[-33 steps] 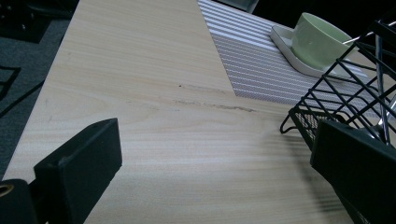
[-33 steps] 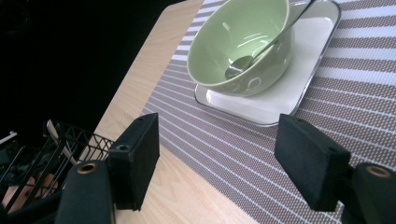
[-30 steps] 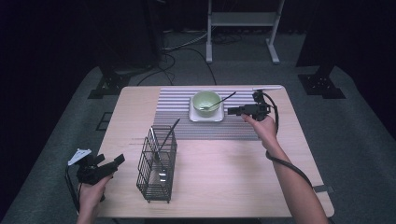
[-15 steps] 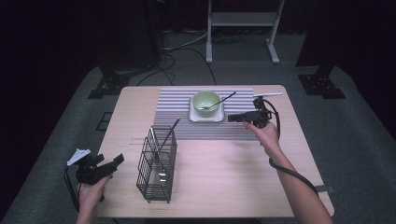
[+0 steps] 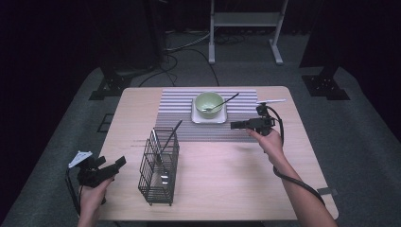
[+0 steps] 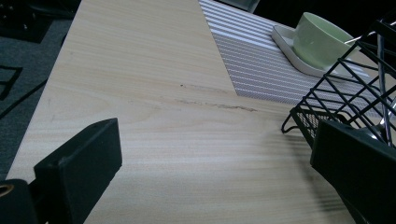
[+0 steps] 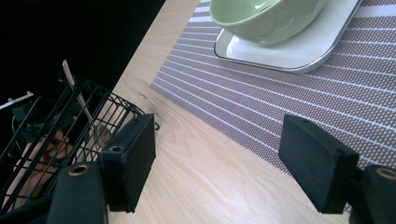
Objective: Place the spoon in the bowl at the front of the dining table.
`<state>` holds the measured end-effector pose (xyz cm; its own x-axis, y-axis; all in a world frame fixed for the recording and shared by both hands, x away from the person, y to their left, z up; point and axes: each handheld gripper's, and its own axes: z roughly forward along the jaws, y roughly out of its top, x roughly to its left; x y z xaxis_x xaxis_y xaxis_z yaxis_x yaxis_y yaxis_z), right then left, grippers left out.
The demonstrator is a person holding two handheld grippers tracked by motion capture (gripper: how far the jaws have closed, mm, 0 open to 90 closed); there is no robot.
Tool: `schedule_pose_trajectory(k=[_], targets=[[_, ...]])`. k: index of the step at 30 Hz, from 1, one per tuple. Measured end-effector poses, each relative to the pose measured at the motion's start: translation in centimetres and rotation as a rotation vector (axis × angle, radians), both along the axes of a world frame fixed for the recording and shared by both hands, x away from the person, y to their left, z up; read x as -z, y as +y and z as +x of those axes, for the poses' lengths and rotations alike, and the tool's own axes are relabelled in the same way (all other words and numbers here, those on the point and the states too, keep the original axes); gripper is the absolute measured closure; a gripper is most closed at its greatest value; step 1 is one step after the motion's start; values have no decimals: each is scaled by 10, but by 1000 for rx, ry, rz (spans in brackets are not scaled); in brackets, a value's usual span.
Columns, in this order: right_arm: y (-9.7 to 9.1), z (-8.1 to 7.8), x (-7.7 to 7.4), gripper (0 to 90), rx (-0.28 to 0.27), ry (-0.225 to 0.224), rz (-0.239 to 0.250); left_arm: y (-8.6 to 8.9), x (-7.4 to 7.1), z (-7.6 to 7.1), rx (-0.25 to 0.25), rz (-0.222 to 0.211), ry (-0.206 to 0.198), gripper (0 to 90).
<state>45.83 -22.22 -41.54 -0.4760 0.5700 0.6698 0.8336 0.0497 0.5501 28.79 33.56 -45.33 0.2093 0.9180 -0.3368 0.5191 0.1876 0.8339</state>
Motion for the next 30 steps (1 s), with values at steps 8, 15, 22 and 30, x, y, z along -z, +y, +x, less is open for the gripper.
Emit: schedule_pose_trajectory(k=[8,15,22,30], targets=[[1,-7,3,262,-22,3,-9,-1,0,0,2,7,-2,10],[-3,-16,6,262,-28,1,3,-2,0,0,3,7,-4,10],[-5,-26,12,262,-40,2,15,-2,0,0,3,7,-4,10],[-7,-33,16,262,-46,5,16,-2,0,0,1,5,-4,10]])
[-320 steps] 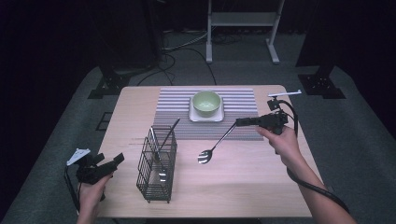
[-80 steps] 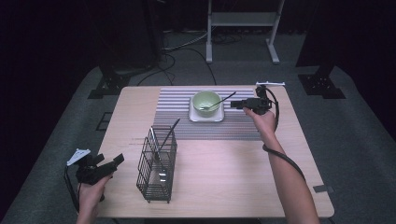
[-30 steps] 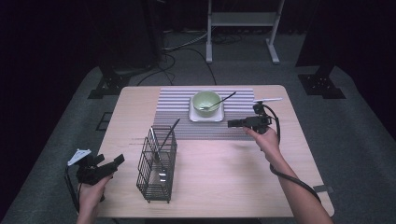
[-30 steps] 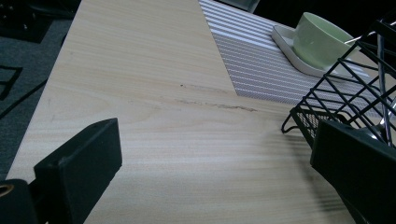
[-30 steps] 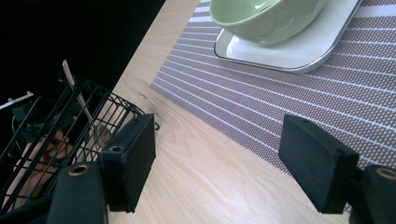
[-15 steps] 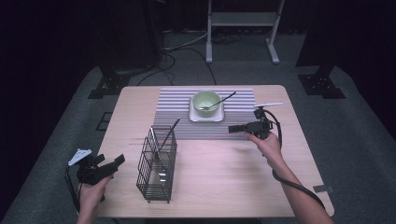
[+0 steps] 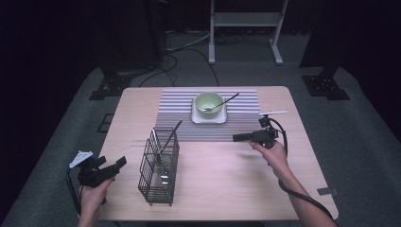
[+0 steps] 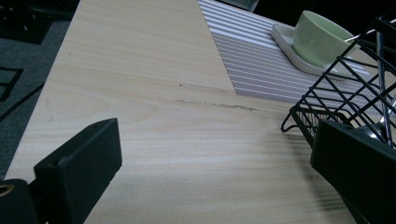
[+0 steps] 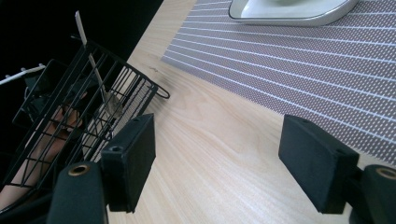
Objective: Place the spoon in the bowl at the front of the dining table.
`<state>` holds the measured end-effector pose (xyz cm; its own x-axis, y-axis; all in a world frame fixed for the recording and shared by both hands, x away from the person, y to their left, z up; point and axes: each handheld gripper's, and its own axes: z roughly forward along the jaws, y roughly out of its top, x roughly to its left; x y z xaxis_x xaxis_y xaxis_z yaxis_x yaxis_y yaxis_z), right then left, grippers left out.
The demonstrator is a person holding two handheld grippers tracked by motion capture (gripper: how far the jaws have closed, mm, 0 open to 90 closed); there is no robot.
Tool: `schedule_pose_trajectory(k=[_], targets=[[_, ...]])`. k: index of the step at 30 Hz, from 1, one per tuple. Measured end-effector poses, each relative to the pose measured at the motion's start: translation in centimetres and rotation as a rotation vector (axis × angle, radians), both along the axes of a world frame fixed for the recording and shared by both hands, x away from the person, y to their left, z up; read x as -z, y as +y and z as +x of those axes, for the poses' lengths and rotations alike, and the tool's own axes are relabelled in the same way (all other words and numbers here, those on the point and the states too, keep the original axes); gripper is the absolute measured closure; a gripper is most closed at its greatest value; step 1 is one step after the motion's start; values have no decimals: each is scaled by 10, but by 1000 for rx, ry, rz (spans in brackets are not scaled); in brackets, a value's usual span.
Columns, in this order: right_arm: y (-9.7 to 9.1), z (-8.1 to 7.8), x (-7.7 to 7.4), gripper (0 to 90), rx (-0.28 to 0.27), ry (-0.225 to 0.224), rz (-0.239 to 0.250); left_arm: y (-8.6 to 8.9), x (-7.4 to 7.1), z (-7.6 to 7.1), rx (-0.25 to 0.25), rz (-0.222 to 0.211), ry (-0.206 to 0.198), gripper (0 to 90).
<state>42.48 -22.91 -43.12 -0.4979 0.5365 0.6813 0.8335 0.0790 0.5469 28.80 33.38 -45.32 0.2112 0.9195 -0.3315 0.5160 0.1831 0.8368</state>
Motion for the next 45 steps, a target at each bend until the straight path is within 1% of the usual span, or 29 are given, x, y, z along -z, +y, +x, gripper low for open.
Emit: schedule_pose_trajectory(k=[4,20,23,29,33,41,45], targets=[[-1,-5,2,262,-4,3,9,0,0,0,1,2,0,10],[-2,-21,5,262,-30,-2,-7,1,0,0,0,3,3,10],[-2,-26,4,262,-32,-8,5,1,0,0,0,3,3,10],[-3,-31,4,262,-36,-9,1,1,0,0,0,3,2,10],[-5,-35,6,262,-36,-11,-1,1,0,0,1,5,4,10],[-8,-43,11,262,-39,-4,10,1,0,0,1,5,5,10],[-8,-47,12,262,-42,-10,9,1,0,0,1,4,5,10]])
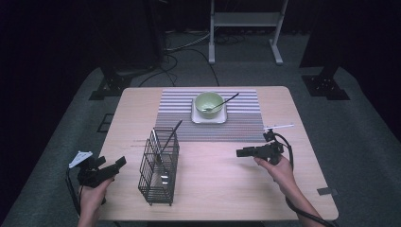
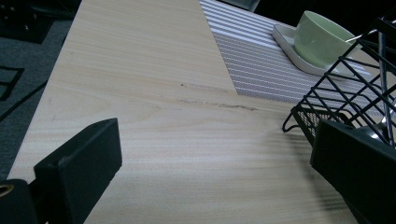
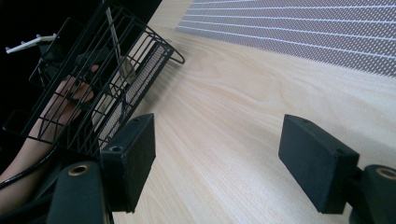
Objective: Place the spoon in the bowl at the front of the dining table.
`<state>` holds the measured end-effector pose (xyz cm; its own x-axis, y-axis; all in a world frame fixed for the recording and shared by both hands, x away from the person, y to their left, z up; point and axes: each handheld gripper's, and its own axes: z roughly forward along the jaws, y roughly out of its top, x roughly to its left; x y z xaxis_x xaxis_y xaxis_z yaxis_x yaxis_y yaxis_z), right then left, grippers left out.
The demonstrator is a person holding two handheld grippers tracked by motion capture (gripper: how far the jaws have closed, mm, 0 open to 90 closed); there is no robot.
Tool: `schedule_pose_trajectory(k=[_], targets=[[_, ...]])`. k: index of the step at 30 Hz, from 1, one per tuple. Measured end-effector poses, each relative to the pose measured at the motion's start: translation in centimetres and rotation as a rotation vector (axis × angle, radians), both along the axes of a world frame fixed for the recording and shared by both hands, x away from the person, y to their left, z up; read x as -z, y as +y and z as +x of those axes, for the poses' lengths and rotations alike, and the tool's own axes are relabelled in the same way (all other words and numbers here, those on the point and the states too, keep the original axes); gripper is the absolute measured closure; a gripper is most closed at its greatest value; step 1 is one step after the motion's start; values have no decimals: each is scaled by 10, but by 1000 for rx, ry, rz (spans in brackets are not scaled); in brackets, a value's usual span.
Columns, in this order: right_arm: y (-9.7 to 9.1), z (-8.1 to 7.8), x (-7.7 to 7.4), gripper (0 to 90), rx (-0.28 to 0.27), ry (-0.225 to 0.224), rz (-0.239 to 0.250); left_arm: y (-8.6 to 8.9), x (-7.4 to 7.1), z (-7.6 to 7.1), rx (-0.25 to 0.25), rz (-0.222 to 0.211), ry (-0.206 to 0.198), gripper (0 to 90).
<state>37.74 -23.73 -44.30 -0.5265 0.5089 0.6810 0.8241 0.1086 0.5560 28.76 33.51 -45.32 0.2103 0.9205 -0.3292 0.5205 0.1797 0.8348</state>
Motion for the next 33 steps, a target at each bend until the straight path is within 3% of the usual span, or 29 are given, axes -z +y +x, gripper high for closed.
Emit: schedule_pose_trajectory(k=[28,33], targets=[[-7,-24,9,262,2,-9,10,0,-1,-1,-1,0,-3,10],[-6,-30,10,261,0,-31,-7,0,-1,-1,0,1,-3,10]])
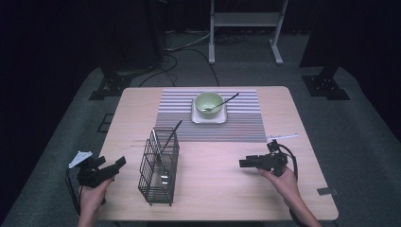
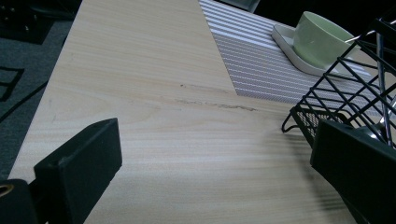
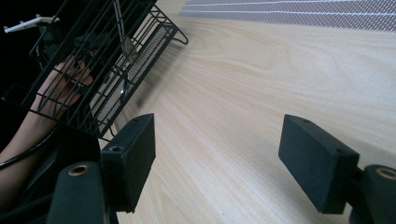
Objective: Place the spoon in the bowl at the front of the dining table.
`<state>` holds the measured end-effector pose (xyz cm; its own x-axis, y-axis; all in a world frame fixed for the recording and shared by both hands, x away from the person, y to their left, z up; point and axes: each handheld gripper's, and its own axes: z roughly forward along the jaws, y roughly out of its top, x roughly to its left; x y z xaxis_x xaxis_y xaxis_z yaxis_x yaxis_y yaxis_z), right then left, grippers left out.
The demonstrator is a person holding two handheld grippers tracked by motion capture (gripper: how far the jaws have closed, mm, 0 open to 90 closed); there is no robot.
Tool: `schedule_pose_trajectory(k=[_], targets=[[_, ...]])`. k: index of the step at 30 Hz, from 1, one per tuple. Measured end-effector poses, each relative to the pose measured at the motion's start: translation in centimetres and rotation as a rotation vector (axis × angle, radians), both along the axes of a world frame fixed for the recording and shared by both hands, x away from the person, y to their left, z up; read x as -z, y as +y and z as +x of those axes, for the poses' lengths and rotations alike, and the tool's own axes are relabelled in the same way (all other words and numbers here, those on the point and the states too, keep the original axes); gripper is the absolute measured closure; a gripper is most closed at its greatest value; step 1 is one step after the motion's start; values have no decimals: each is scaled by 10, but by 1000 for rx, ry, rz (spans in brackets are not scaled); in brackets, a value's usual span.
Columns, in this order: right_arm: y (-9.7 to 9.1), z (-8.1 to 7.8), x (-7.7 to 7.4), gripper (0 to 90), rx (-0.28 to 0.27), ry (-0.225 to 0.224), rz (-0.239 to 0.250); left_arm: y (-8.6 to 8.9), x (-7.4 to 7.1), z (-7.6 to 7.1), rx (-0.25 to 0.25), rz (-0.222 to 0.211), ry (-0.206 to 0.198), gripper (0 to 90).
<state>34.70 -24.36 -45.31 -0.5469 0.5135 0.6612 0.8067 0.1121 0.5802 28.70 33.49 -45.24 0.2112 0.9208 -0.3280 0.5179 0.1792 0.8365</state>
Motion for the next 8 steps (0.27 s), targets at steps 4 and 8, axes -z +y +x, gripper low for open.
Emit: schedule_pose_trajectory(k=[4,8], targets=[[-1,-5,4,262,3,-1,11,0,0,0,0,1,0,10],[-2,-7,8,260,6,0,17,0,-1,0,-1,1,-2,10]])
